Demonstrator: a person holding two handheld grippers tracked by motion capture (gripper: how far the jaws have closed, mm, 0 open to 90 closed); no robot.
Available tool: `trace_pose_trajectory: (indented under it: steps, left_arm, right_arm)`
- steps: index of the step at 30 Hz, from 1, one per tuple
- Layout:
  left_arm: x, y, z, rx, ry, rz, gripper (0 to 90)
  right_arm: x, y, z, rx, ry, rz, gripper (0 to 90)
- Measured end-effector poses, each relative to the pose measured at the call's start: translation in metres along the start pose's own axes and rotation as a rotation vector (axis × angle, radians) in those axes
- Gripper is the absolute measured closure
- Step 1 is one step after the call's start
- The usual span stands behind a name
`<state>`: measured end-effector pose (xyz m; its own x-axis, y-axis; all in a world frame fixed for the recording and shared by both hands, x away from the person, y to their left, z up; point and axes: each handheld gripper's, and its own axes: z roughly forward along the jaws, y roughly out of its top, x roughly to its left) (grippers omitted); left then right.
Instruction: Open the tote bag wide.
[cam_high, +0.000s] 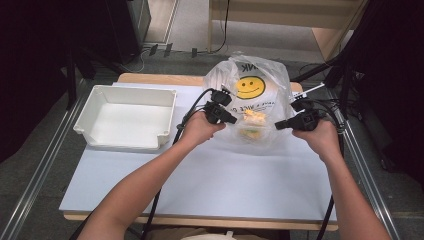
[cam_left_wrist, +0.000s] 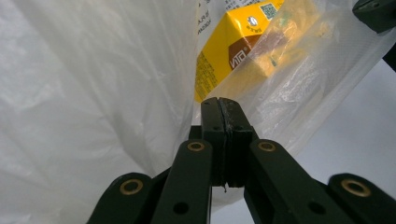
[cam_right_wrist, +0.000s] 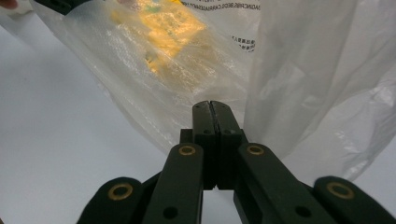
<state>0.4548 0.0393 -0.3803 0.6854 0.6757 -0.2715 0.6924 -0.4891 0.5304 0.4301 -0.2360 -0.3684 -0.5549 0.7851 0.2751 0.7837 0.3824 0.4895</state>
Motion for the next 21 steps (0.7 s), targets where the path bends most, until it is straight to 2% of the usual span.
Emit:
trace_pose_trajectory:
  steps: [6,13,18,21]
  left_arm:
    - [-0.008,-0.003,0.003,0.007,-0.015,0.006,90.0]
    - [-0.014,-0.009,0.003,0.017,-0.036,0.018,90.0]
    - [-0.021,-0.016,-0.001,-0.001,-0.057,0.019,90.0]
    - [-0.025,-0.022,-0.003,-0.013,-0.063,0.029,90.0]
  right_arm:
    - [0.011,0.009,-0.008,-0.031,0.003,-0.029,90.0]
    - [0.023,0.033,-0.016,-0.066,-0.010,-0.062,90.0]
    - [0.027,0.047,-0.016,-0.074,-0.040,-0.064,90.0]
    - [0.024,0.053,-0.009,-0.070,-0.080,-0.052,90.0]
